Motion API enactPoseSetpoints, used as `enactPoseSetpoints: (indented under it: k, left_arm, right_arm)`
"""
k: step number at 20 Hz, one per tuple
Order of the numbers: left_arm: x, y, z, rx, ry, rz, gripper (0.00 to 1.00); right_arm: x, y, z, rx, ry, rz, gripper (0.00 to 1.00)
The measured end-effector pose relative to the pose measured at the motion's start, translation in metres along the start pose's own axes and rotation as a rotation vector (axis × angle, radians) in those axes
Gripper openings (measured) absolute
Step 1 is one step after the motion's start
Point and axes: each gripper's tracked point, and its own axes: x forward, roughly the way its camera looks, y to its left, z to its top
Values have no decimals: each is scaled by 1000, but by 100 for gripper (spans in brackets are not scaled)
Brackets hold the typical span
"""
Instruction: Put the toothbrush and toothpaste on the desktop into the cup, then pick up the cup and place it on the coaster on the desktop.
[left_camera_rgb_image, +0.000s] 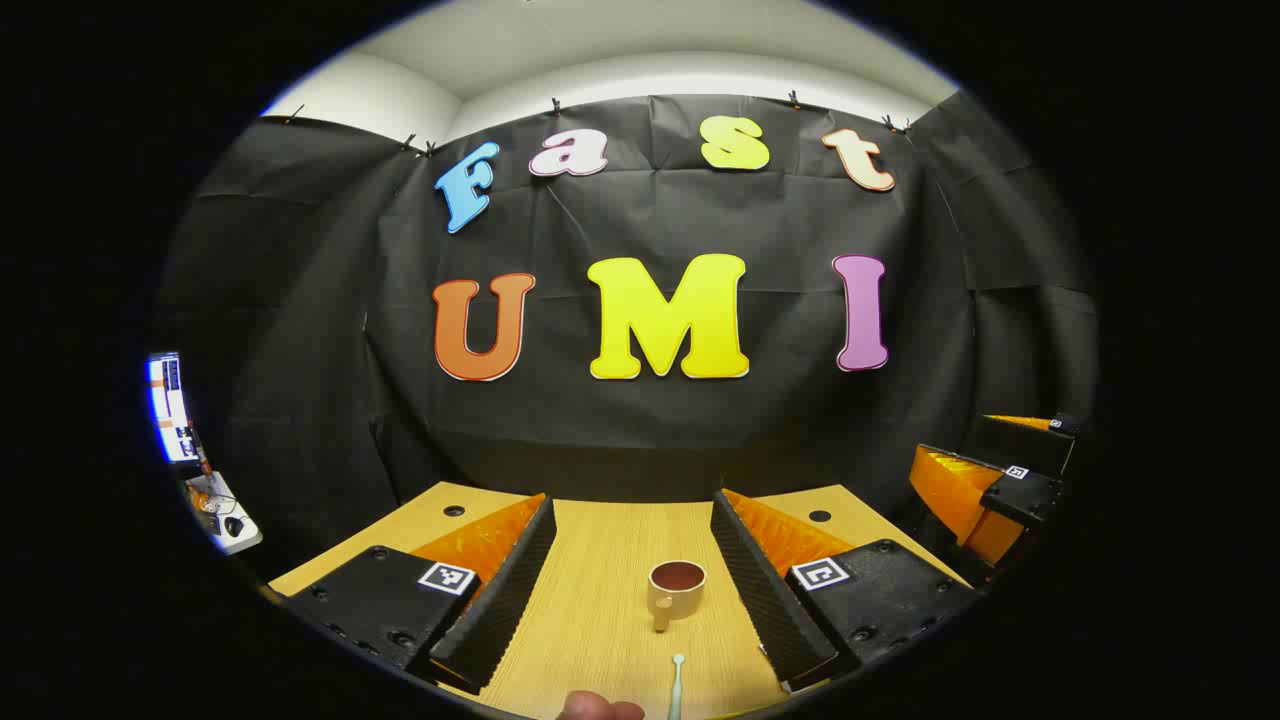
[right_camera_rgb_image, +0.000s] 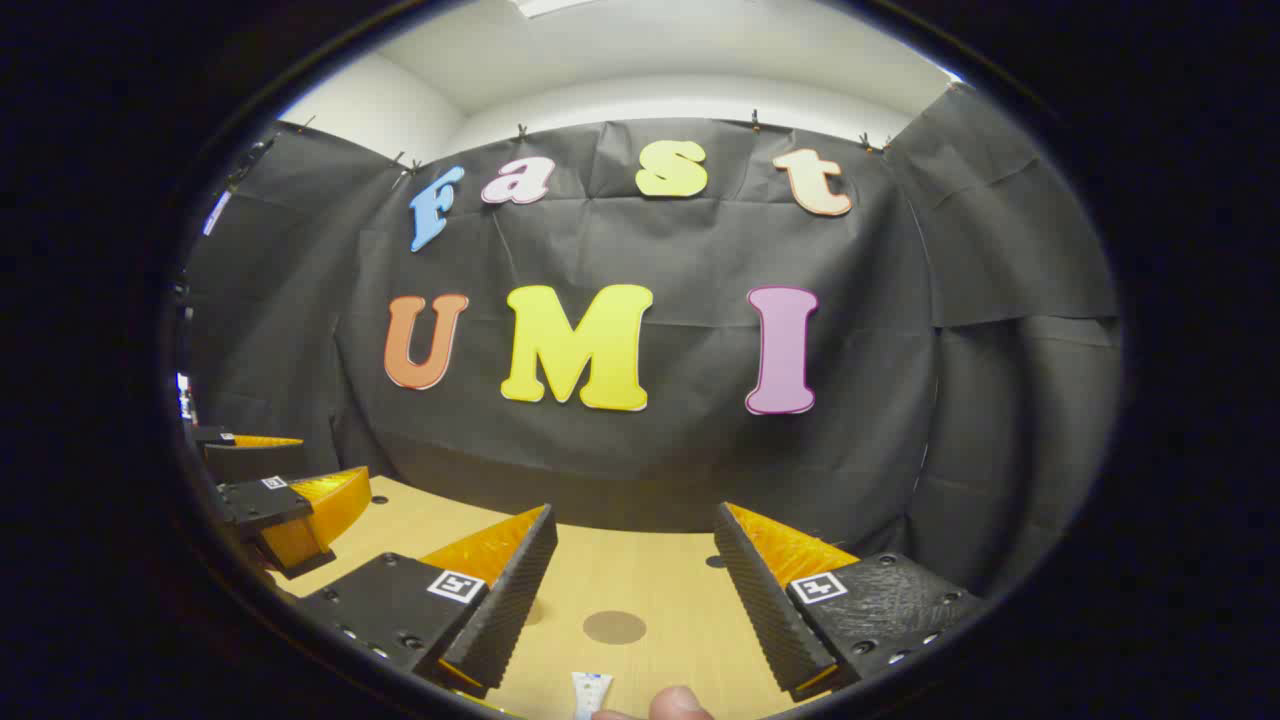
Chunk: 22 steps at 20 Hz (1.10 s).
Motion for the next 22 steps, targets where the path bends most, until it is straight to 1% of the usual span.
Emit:
enactPoseSetpoints:
  k: [1,2,7,8,9,10,22]
  left_arm:
    - [1,1,0,2,-1,-1,98]
    - [2,0,1,0,-3,-5,98]
    - [11,1,-4,-1,15,-15,99]
    - [12,2,-5,-2,17,-16,98]
    - [12,3,-4,-3,18,-16,98]
    - [15,3,-6,-4,20,-16,98]
    - [14,0,-9,-5,40,-39,98]
  right_arm:
    - [2,-1,0,1,2,-3,95]
    - [4,-1,-1,1,3,-5,95]
    - [13,-2,-6,-1,16,-23,95]
    - [15,-2,-5,-1,16,-25,97]
    - [15,-1,-3,-1,13,-27,97]
    - [17,-1,-3,0,11,-27,95]
    - [17,8,-5,-2,20,-6,95]
